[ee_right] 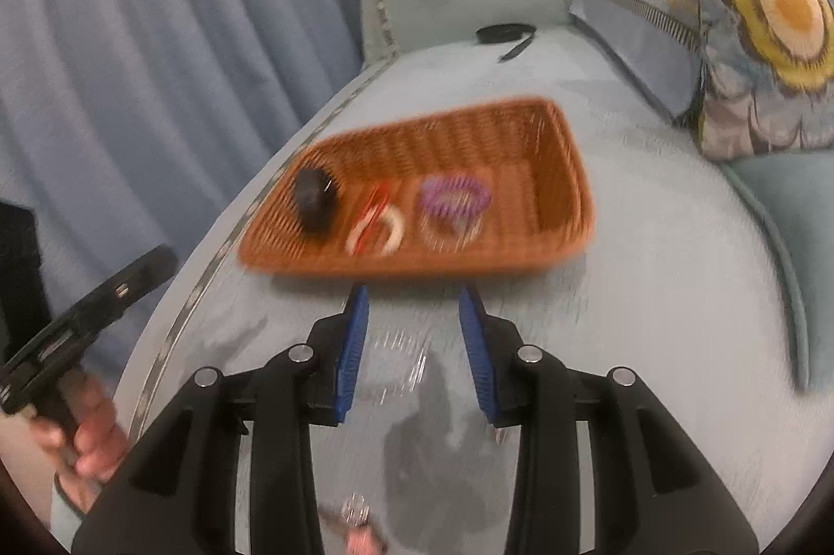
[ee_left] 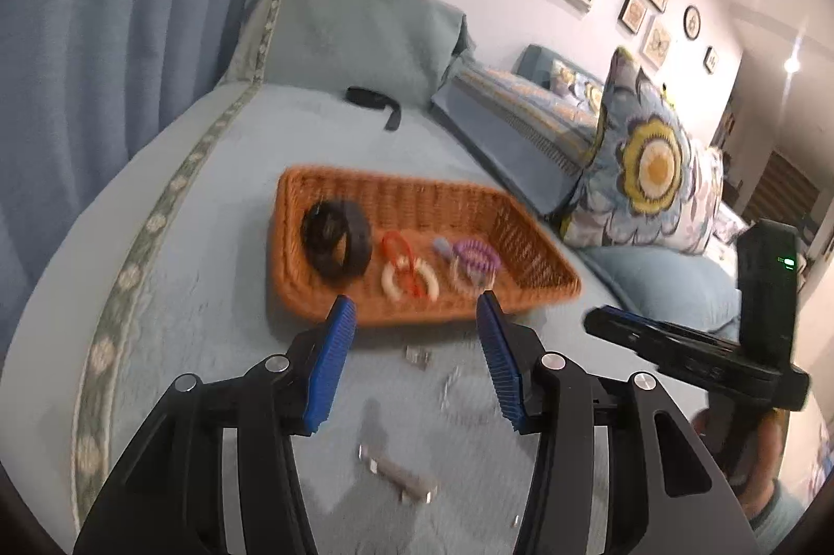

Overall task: Organize jewelry
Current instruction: 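Grasp the silver hair clip with left tool while right tool grasps the pink star keychain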

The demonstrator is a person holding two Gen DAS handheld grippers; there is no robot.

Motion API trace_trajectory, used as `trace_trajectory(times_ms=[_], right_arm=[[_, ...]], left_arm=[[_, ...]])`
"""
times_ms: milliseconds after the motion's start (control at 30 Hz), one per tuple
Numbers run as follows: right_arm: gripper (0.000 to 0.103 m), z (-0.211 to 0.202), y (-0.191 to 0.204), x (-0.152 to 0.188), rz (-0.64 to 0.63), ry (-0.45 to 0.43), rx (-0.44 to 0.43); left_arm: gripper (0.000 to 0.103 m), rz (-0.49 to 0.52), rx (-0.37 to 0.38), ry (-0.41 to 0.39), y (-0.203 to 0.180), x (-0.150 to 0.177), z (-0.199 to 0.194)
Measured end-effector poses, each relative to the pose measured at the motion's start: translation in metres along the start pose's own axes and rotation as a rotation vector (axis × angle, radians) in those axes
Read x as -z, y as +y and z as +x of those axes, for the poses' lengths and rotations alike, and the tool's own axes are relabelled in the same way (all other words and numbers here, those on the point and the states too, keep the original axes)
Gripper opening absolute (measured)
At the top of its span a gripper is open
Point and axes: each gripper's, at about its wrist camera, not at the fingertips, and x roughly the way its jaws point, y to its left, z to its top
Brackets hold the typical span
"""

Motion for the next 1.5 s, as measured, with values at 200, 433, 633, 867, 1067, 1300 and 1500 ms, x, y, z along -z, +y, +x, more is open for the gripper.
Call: trace_trajectory(times_ms=[200, 433, 633, 867, 1067, 1300, 1500], right_arm=[[0.033, -0.020, 0.012, 0.062, -0.074, 0.074, -0.016], [0.033, -0.019, 0.016, 0.104, -0.115, 0.157, -0.047], [0.033, -0.006, 0.026, 0.120, -0.145, 0.221, -0.072], [0.033, -0.009, 0.050, 0.131, -0.229, 0.239, -0.145], [0.033, -0.004, 0.055, 0.131, -0.264, 0.217, -0.084], [0.032, 0.009, 0.070, 0.129, -0.318, 0.205, -0.039], [0.021, 0.008, 0.074, 0.134, -0.362, 0.174, 0.046]], left_arm=[[0.047, -0.061, -0.015, 0.097, 0.013, 0.043, 0.009], [0.047, -0.096, -0.011, 0.154, 0.024, 0.069, 0.025], [0.047, -0.130, -0.003, 0.185, 0.030, 0.078, 0.036], [0.047, -0.137, 0.010, 0.187, 0.032, 0.078, 0.036], [0.047, -0.118, 0.008, 0.200, 0.026, 0.079, 0.039], [0.049, -0.019, -0.037, 0.223, 0.007, 0.084, 0.043], [0.052, 0.065, -0.137, 0.235, -0.011, 0.081, 0.057]])
